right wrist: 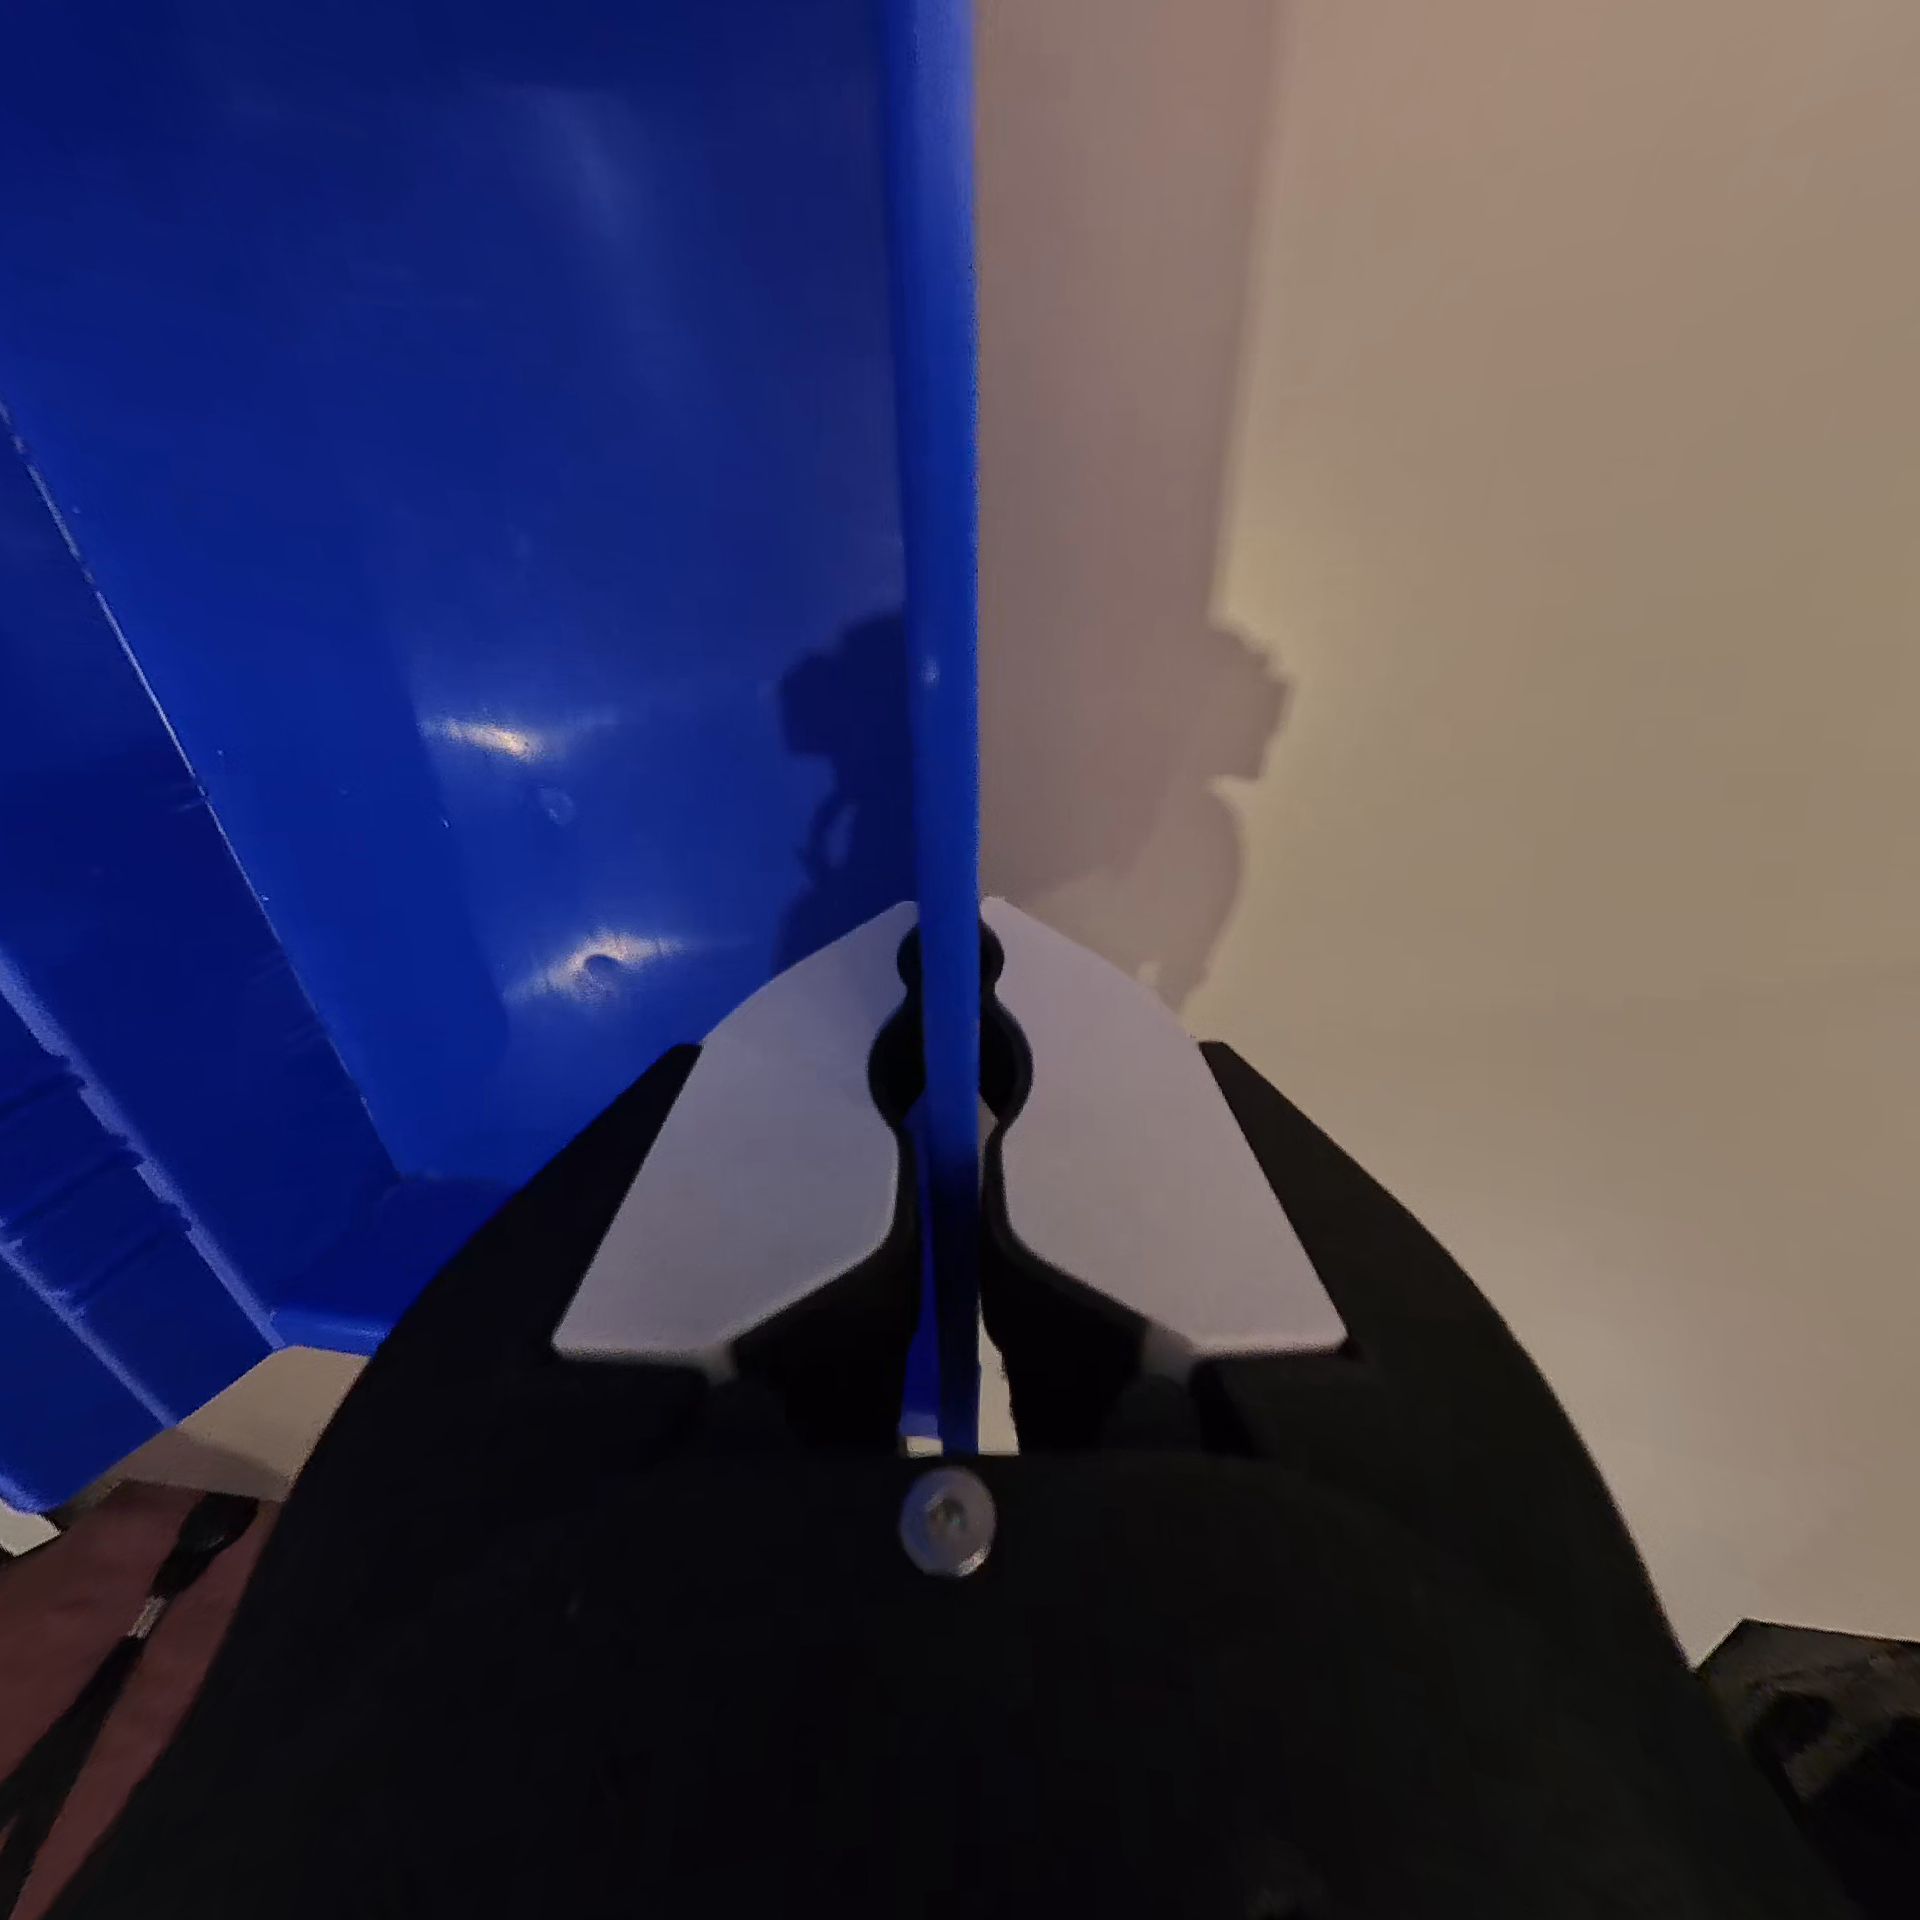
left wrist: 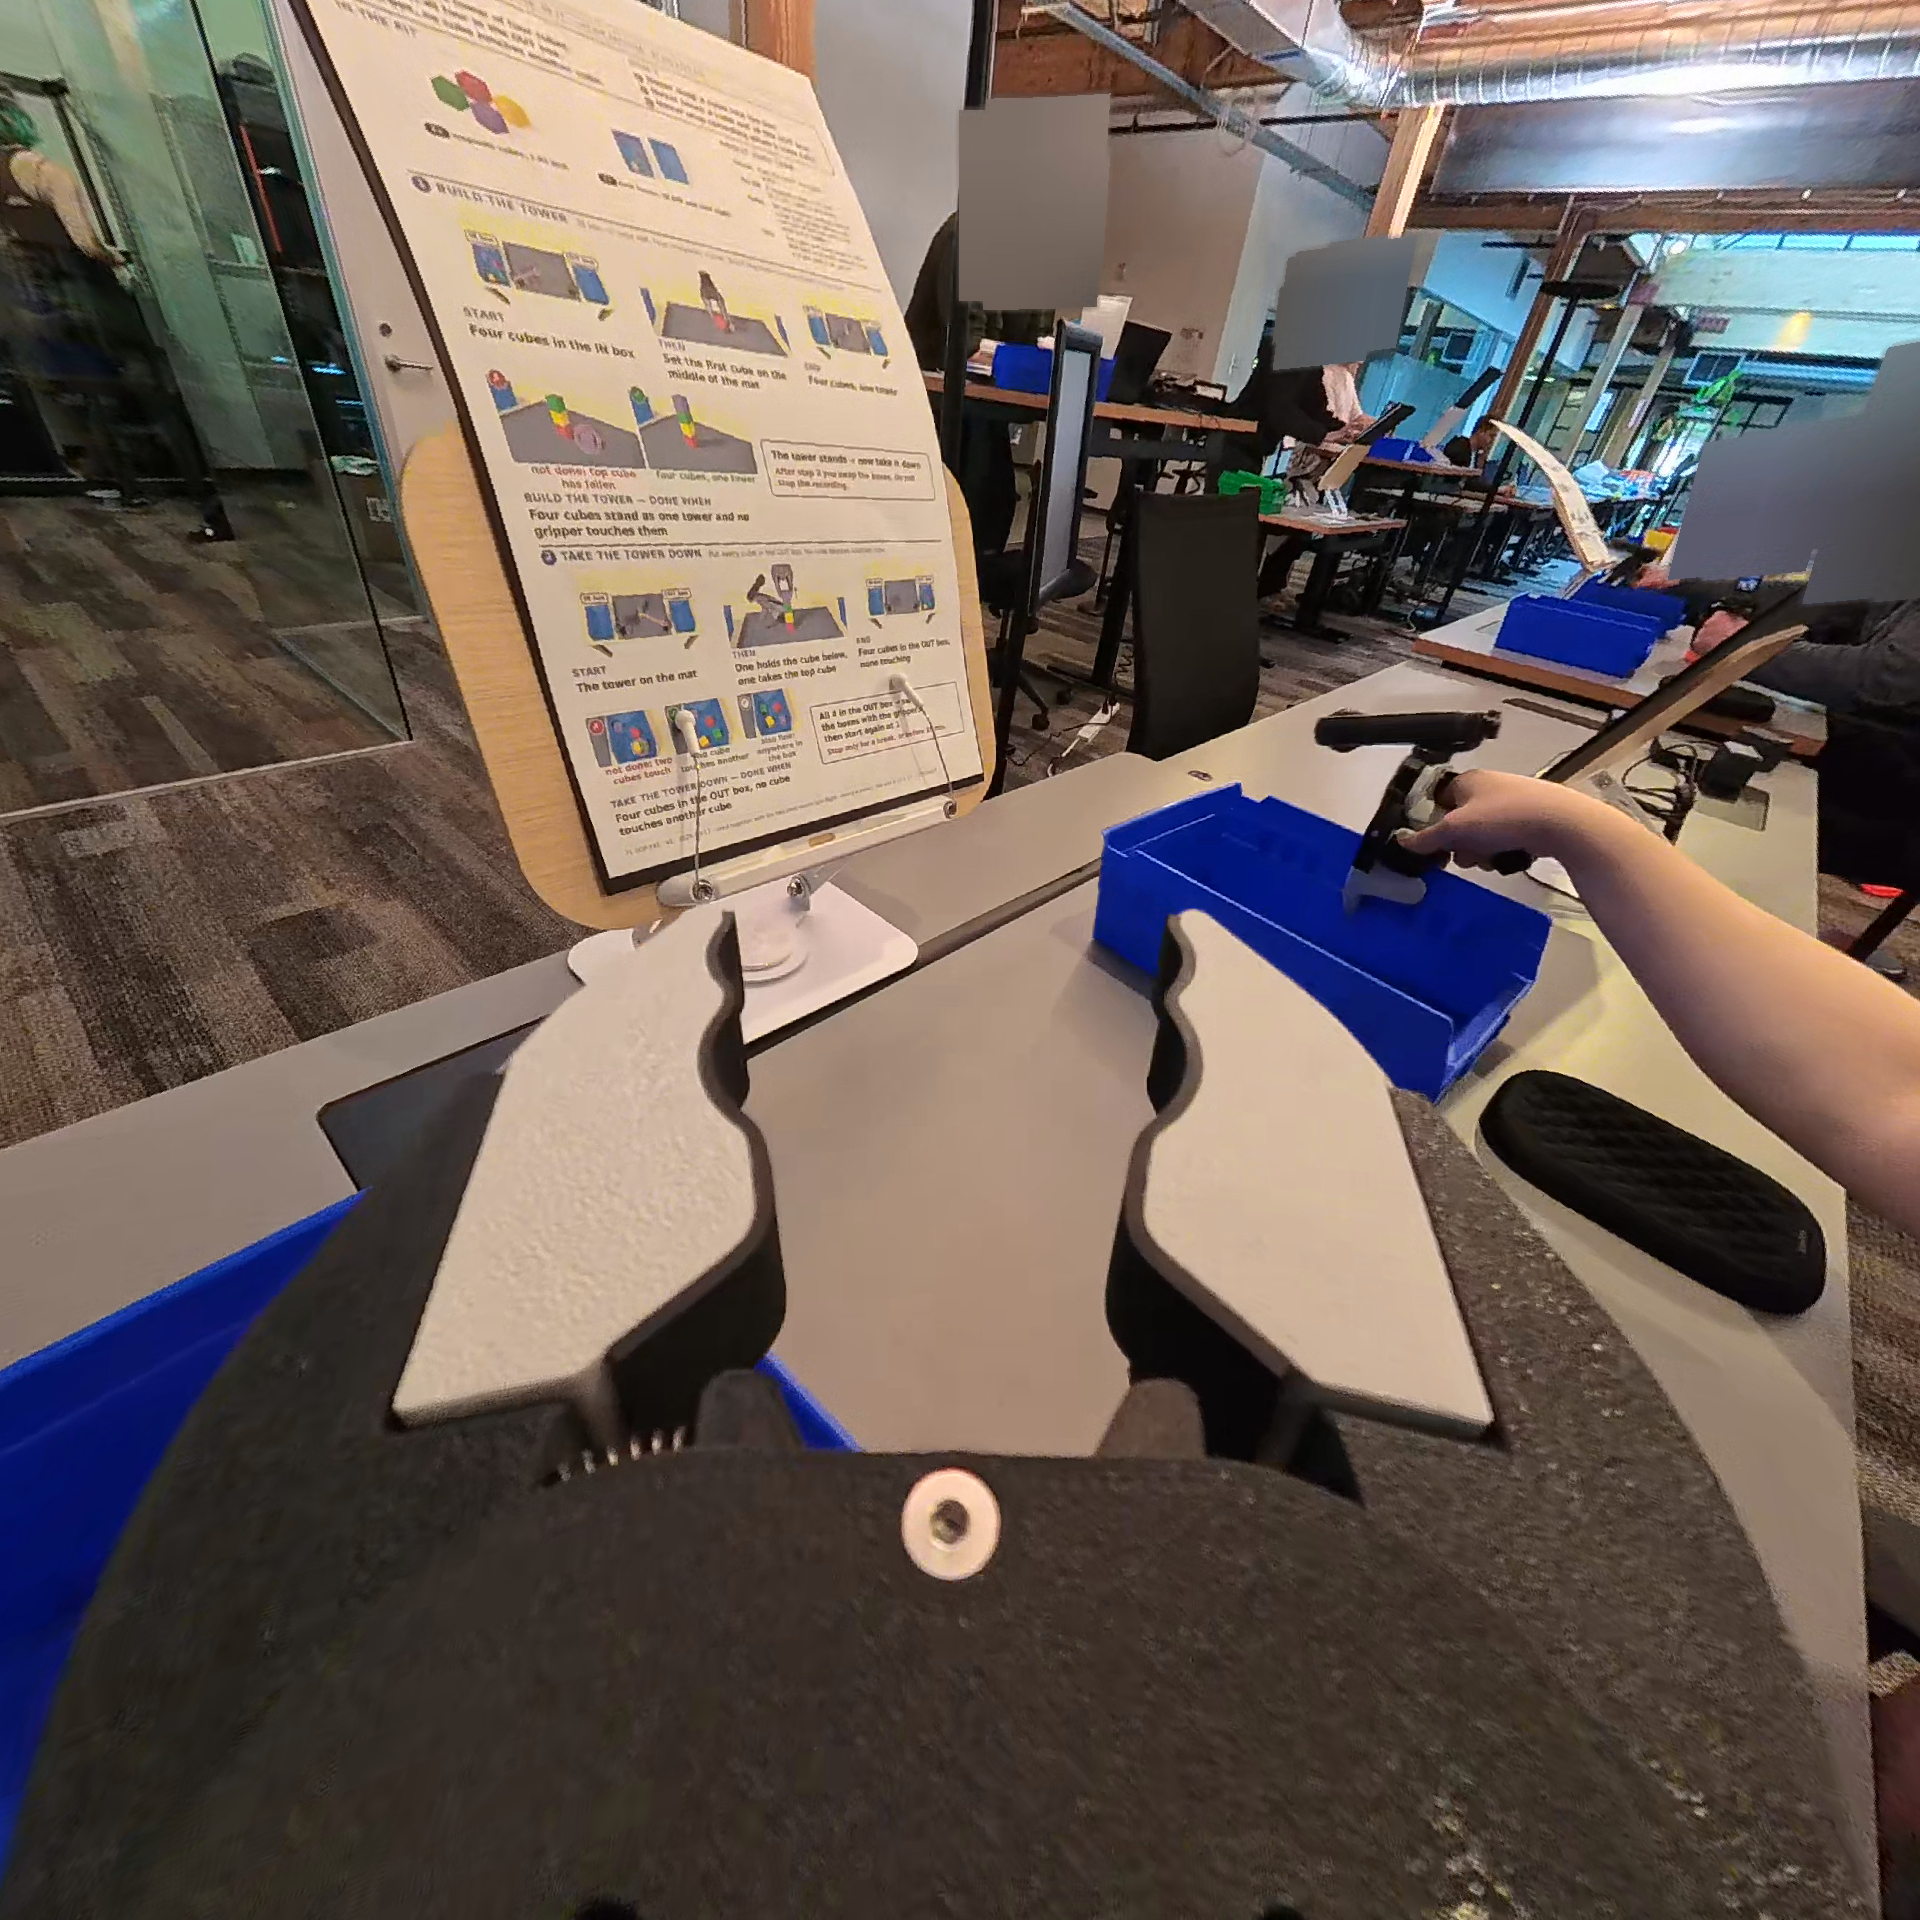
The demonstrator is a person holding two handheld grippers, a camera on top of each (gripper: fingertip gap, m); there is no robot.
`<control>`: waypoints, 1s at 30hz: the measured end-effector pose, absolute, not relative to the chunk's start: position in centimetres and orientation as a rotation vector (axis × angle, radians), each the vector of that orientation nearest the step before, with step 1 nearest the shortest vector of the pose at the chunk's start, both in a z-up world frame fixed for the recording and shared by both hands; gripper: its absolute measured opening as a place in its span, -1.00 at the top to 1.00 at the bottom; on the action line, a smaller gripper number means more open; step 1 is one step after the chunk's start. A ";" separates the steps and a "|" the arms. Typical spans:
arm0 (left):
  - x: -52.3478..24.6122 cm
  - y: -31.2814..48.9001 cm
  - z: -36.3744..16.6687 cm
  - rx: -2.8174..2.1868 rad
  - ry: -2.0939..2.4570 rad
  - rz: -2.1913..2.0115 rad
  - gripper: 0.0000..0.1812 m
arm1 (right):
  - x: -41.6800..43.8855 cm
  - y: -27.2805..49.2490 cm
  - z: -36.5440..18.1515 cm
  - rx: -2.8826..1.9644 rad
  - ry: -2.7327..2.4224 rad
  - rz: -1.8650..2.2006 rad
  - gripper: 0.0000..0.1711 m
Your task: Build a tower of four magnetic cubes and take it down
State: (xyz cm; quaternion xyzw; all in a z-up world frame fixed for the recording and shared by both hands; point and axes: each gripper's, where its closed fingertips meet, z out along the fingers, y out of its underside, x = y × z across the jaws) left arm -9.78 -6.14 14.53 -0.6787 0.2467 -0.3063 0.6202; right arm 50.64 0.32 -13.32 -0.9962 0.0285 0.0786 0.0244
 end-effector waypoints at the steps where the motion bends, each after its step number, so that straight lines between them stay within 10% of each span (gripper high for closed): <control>1: -9.9 -6.1 14.4 -1.567 0.565 -0.699 0.16 | 50.6 0.4 -13.3 -3.090 0.094 0.238 0.91; 14: -15.2 -8.3 7.9 -1.804 0.881 -0.328 0.40 | 51.7 5.1 -2.0 -2.311 -0.125 -0.122 0.49; 30: -17.0 -5.3 -10.4 -2.335 1.414 0.017 0.42 | 37.0 2.9 7.2 -1.813 -0.545 0.683 0.31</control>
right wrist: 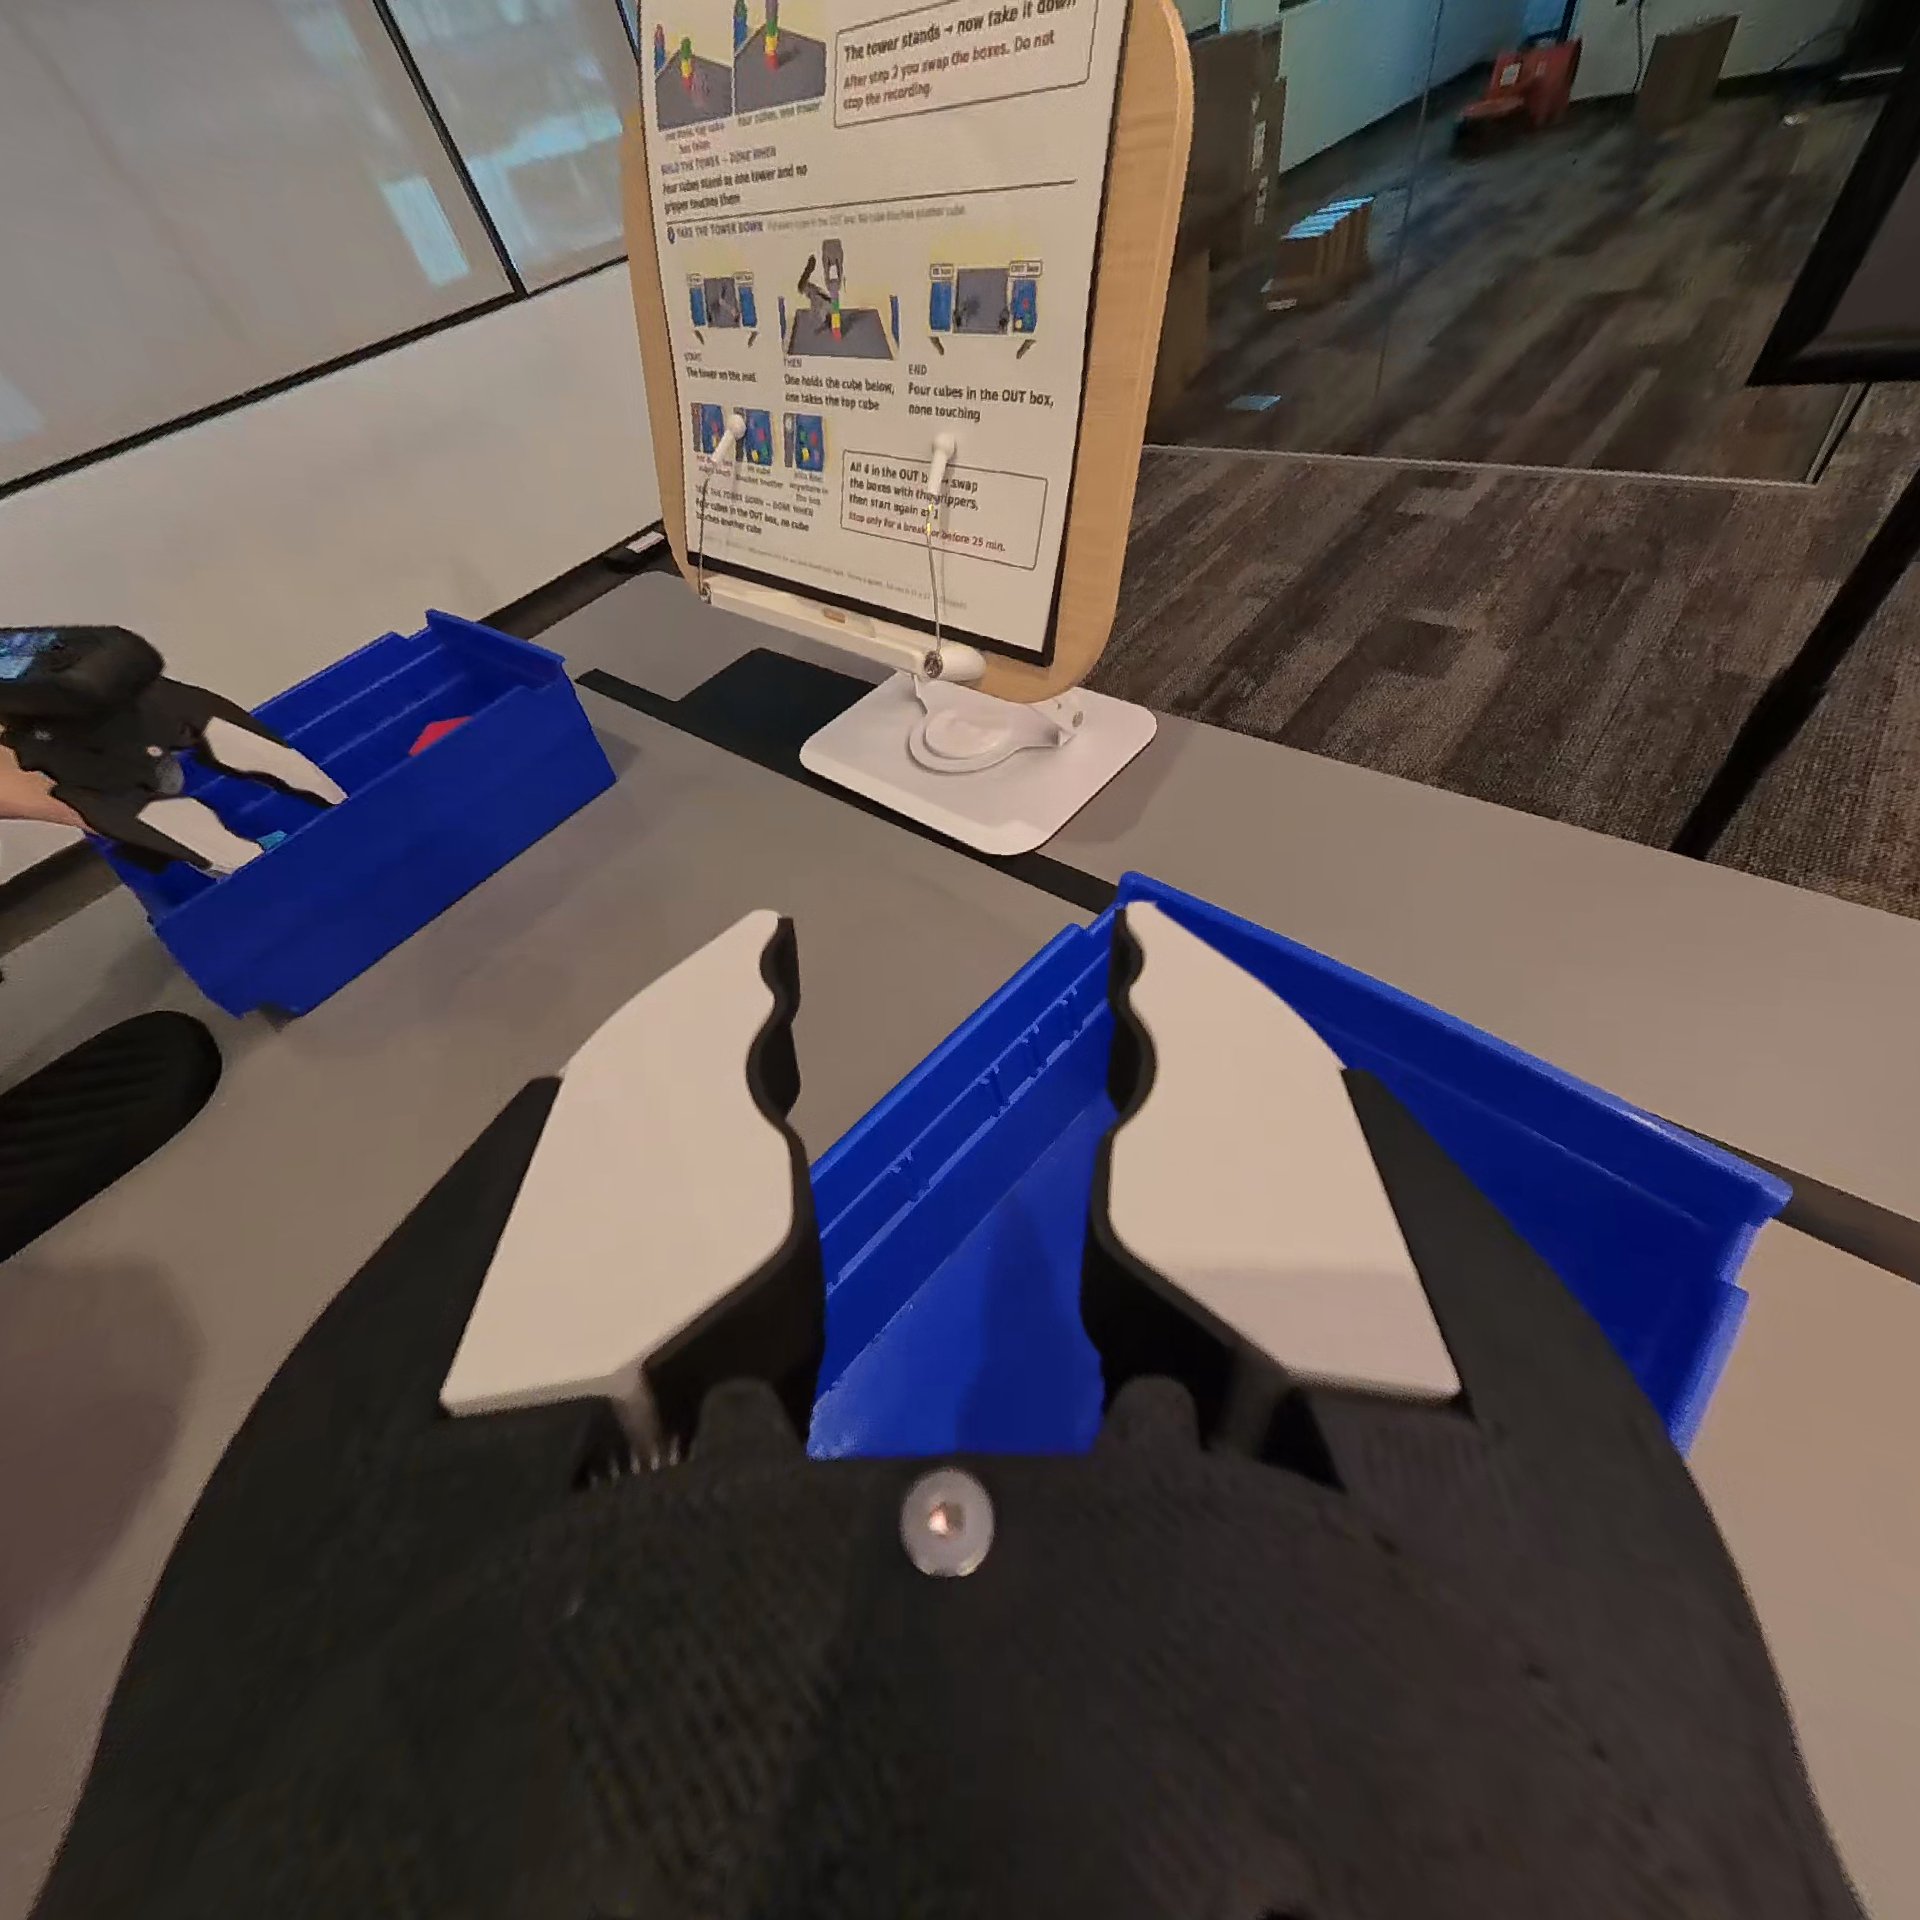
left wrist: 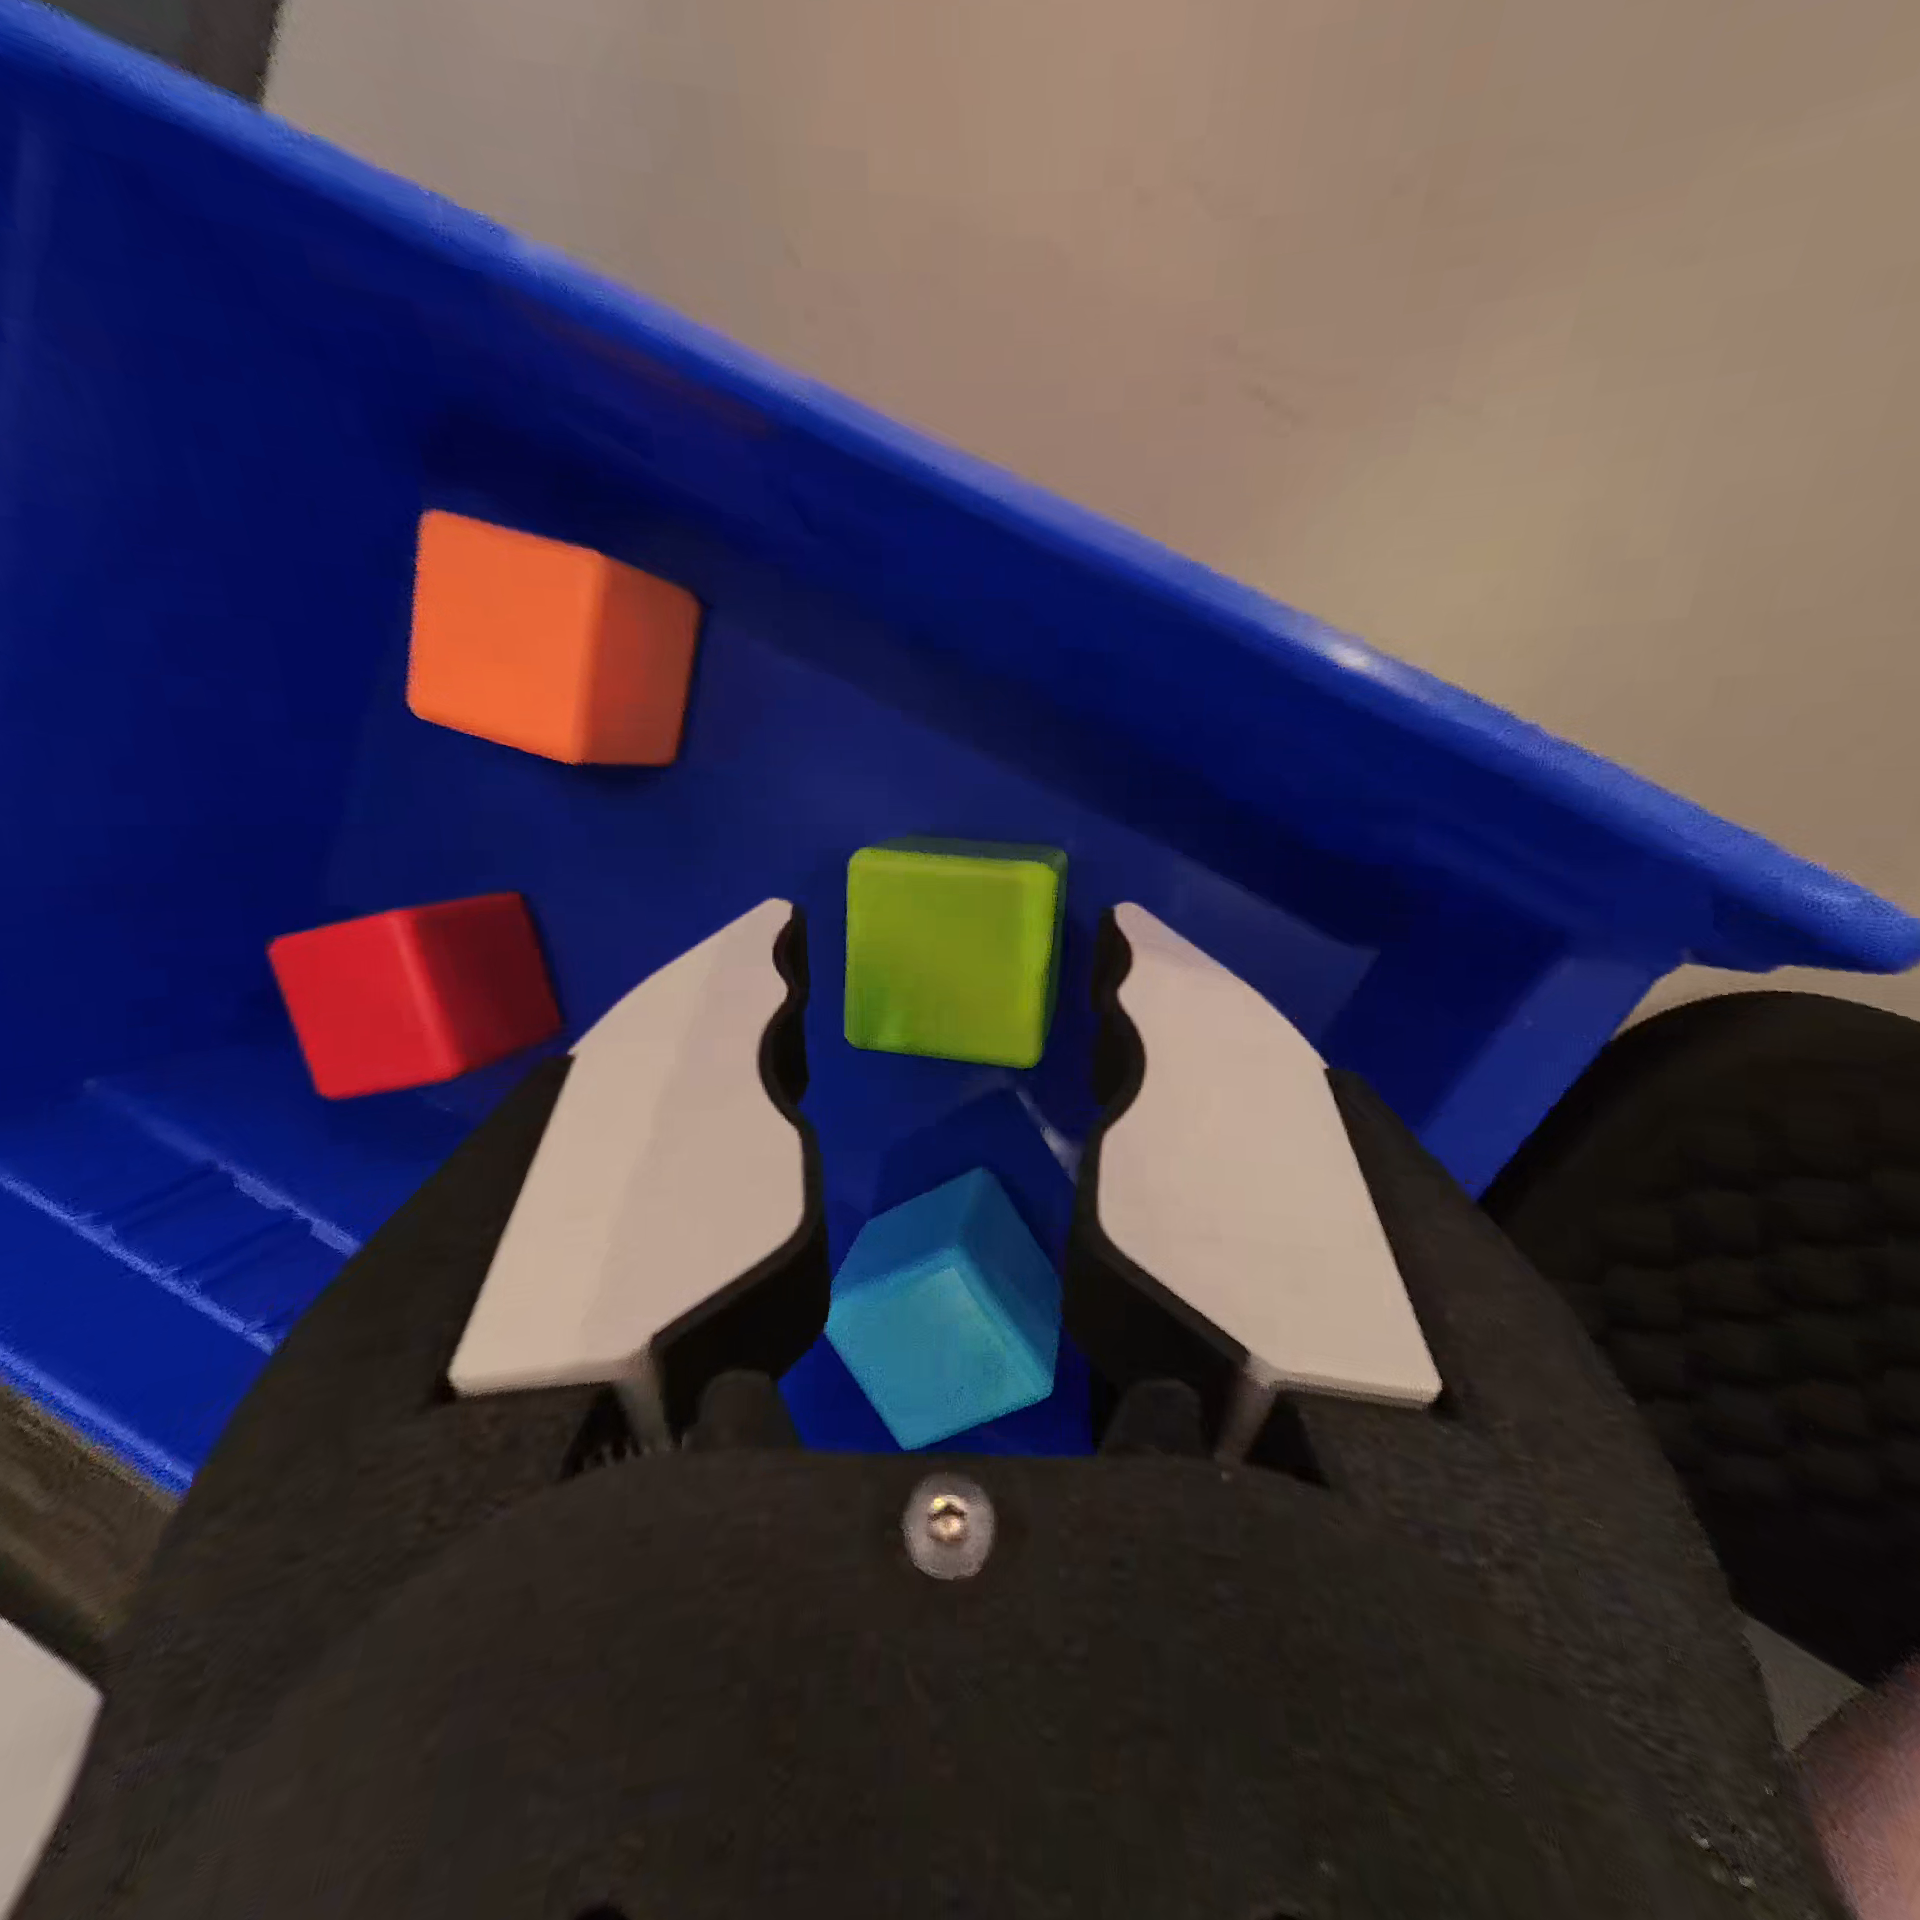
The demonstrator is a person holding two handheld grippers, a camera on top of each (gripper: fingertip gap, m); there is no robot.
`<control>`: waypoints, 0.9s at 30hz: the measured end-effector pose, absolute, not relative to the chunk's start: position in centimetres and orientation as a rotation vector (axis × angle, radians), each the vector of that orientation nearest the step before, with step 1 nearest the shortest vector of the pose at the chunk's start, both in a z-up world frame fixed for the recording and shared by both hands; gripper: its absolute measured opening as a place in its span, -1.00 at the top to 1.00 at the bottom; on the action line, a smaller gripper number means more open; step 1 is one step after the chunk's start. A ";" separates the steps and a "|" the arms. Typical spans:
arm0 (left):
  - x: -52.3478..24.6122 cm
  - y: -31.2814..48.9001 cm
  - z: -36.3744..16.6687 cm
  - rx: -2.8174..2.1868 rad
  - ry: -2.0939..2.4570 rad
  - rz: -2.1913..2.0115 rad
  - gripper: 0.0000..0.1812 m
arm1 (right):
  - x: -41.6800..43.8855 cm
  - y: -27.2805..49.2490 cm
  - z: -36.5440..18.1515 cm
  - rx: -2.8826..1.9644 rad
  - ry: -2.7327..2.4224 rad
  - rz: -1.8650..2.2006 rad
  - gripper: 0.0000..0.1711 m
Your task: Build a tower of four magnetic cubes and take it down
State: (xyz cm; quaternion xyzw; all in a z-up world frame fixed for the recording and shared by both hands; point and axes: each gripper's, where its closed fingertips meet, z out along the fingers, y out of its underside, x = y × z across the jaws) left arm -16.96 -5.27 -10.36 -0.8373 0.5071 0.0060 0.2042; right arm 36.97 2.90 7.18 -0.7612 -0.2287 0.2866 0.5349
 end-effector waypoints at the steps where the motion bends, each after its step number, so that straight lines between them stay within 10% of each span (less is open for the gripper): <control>1: -17.1 -5.3 -10.8 -2.351 1.417 0.010 0.40 | 37.0 2.8 7.3 -1.812 -0.547 0.682 0.31; 27: -18.8 -5.5 -12.1 -2.590 1.269 -0.062 0.48 | 36.4 1.4 6.7 -1.822 -0.563 0.856 0.33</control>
